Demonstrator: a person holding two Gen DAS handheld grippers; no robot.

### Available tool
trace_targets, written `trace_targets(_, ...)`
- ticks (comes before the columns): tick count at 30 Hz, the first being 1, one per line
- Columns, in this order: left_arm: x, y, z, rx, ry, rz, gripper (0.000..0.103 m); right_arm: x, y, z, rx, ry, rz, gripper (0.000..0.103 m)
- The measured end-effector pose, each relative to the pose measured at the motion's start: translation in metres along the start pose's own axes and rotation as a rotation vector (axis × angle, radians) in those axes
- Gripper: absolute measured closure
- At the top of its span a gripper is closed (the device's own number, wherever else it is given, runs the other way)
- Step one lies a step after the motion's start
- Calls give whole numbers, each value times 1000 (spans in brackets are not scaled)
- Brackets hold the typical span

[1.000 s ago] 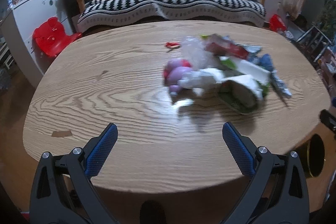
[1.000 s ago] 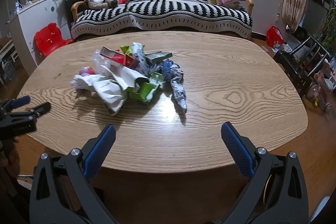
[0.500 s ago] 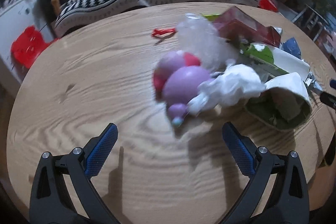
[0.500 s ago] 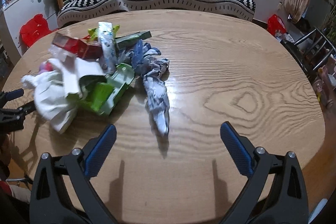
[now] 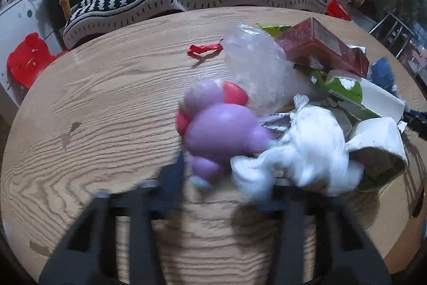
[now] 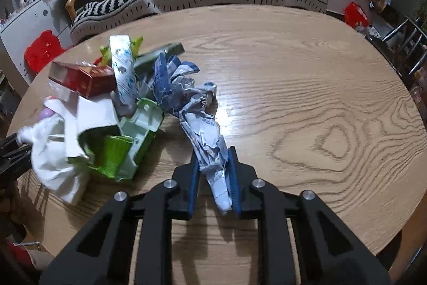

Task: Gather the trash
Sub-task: 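Grasp the purple toy with the left tool while the right tool grasps the foil wrapper, then carry both items over the black bin and open both tools to drop them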

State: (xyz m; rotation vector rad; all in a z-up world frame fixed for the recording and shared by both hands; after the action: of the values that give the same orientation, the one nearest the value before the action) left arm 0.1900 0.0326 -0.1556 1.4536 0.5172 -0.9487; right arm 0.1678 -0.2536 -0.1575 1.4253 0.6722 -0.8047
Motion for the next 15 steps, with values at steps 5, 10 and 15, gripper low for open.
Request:
trace_targets(5,-17,-3,-10,2,29,9,69,-26,1,13,36,10,37,82)
trace_targets(10,-52,3,-42,-59,104,62,69,-51,-1,23,57,16,68,82)
trace_targets(15,-79,9,-53,-131,117,108,69,-74,-8,41,77,5,88,82)
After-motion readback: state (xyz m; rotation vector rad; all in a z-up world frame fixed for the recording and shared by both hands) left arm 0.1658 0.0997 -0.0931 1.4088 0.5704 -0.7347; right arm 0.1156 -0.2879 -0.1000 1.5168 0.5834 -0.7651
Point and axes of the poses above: each gripper's, at about its wrist camera, not at the fingertips, and x roughly the way its jaws point, z to its right, y to its top, the point moved 9 cm from there along x, roughly the way its jaws point, and after that the axes turned 10 degrees about -y, right-handed, at the moved point
